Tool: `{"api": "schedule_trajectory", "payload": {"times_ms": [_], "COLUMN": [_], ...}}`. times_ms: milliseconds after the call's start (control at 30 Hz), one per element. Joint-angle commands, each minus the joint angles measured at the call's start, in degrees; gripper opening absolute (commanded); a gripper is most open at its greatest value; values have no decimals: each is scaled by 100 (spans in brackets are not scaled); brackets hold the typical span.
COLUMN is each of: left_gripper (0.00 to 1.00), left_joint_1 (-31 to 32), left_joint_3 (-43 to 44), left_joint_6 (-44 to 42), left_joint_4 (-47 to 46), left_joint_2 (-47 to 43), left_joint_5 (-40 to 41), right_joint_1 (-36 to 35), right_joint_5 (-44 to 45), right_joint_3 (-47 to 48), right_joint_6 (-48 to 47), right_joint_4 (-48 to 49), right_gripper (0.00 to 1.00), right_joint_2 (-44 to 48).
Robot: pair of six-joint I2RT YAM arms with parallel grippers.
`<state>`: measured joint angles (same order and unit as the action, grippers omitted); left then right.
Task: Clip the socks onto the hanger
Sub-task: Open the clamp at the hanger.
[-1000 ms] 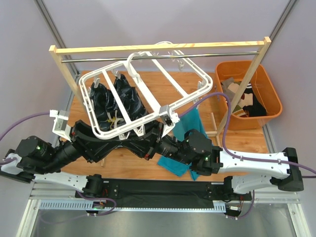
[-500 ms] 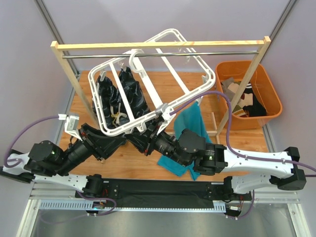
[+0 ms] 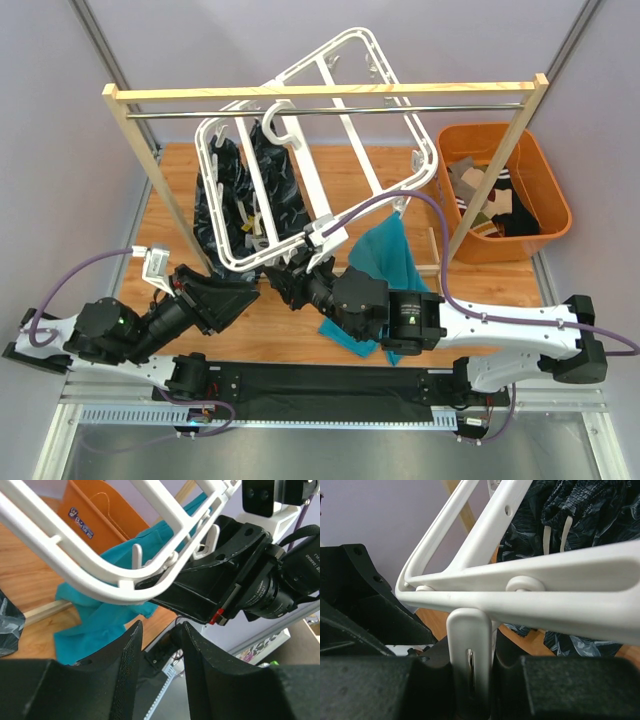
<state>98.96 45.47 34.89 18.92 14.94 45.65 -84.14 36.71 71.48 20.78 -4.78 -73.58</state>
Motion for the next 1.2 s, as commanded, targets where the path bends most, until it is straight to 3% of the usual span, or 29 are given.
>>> {"api": "schedule_trajectory", "payload": {"times_ms": [0, 200, 467, 633, 767, 867, 1167], "left_gripper": [49, 51, 50, 51, 64, 68, 66], "left_joint_1": [1, 1, 1, 1, 1, 1, 1], "left_joint_3": [284, 1287, 1359, 1174, 1157, 1157, 1122], "left_joint_6": [132, 551, 1309, 1108, 687, 414, 272], "left_joint_4": [-416, 532, 1236, 913, 422, -10, -546], "left_joint_2": [403, 1423, 1547, 1380, 1398, 1511, 1767], "left_joint_5": [-5, 750, 1490, 1631, 1737, 1676, 2035], "right_joint_1": [20, 20, 12, 20, 20, 12, 20], "right_joint_5": [372, 135, -199, -654, -902, -1034, -1526], "right_joint_3": [339, 674, 367, 147, 68, 102, 41], "right_joint_6": [-328, -407, -636, -838, -1101, -1251, -1418], "right_joint_4": [-453, -972, -955, -850, -806, -779, -630], "right_gripper": [0, 0, 0, 0, 1, 2, 3], "right_joint_2": [-200, -368, -95, 142, 239, 239, 336]}}
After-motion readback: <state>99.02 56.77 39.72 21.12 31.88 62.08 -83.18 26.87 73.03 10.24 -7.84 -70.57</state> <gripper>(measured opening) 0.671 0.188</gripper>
